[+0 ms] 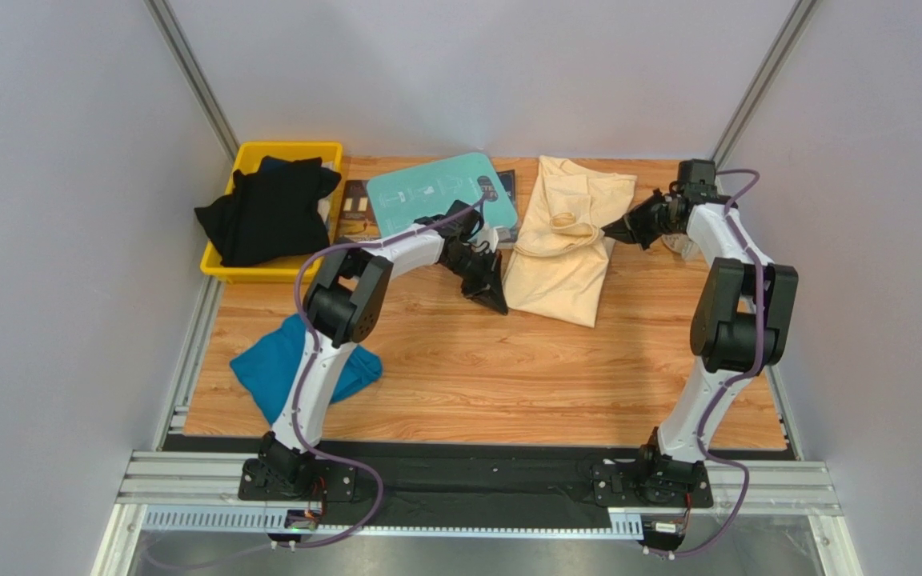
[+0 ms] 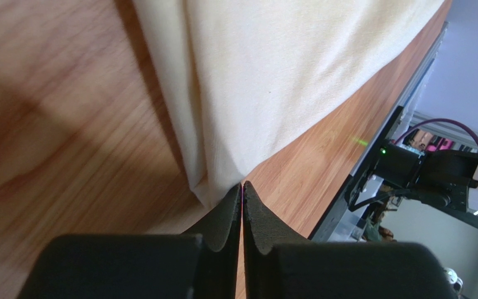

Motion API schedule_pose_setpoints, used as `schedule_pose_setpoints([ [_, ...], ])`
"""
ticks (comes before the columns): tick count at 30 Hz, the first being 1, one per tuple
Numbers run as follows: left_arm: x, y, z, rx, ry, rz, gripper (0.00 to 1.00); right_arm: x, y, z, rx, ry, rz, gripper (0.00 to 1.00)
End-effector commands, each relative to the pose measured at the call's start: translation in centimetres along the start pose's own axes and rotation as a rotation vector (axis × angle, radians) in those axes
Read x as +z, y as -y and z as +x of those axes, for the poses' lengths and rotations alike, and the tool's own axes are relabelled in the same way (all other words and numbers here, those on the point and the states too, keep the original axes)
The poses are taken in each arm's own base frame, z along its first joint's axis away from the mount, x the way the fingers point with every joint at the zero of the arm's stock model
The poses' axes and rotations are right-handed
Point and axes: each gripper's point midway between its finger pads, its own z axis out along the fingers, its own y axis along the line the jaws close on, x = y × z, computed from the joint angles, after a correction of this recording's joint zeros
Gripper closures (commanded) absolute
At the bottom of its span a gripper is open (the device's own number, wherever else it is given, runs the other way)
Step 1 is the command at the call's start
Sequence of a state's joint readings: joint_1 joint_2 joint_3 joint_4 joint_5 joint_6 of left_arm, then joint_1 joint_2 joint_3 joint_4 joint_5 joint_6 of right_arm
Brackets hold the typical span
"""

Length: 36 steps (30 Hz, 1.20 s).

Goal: Fold and stack the t-shirts
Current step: Fold the folded rectangular tshirt in 1/3 of the way

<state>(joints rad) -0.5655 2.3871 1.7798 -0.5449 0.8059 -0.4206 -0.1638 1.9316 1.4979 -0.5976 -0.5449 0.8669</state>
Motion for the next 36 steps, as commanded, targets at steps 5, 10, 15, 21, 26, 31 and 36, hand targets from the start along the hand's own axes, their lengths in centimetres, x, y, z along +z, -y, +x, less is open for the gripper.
schedule_pose_setpoints([
  [5, -4.0, 0.8, -1.5, 0.067, 0.070, -0.076, 0.91, -2.0, 0.4, 0.5, 0.005, 0.022, 0.059, 0.65],
  [10, -5.4, 1.6, -1.5, 0.092, 0.076, -0.099, 0.91, -1.9, -0.2, -0.7, -0.022, 0.045, 0.069, 0.61],
  [15, -7.0, 2.3, -1.6, 0.105, 0.085, -0.123, 0.91, -2.2, -1.4, 0.6, -0.094, -0.027, 0.037, 0.62],
  [21, -7.4, 2.7, -2.7, 0.098, 0.104, -0.120, 0.85, -1.3, -0.5, 6.1, -0.265, -0.173, 0.097, 0.58],
  [26, -6.9, 2.8, -4.8, 0.095, 0.125, -0.120, 0.82, 0.6, 2.8, 10.1, -0.340, -0.257, 0.219, 0.58],
  [31, -5.3, 1.9, -5.2, 0.081, 0.110, -0.105, 0.82, 1.8, 7.2, 11.1, -0.333, -0.293, 0.332, 0.59],
  [36, -3.4, 1.0, -5.7, 0.051, 0.084, -0.059, 0.82, 1.6, 10.2, 10.9, -0.332, -0.294, 0.463, 0.62],
])
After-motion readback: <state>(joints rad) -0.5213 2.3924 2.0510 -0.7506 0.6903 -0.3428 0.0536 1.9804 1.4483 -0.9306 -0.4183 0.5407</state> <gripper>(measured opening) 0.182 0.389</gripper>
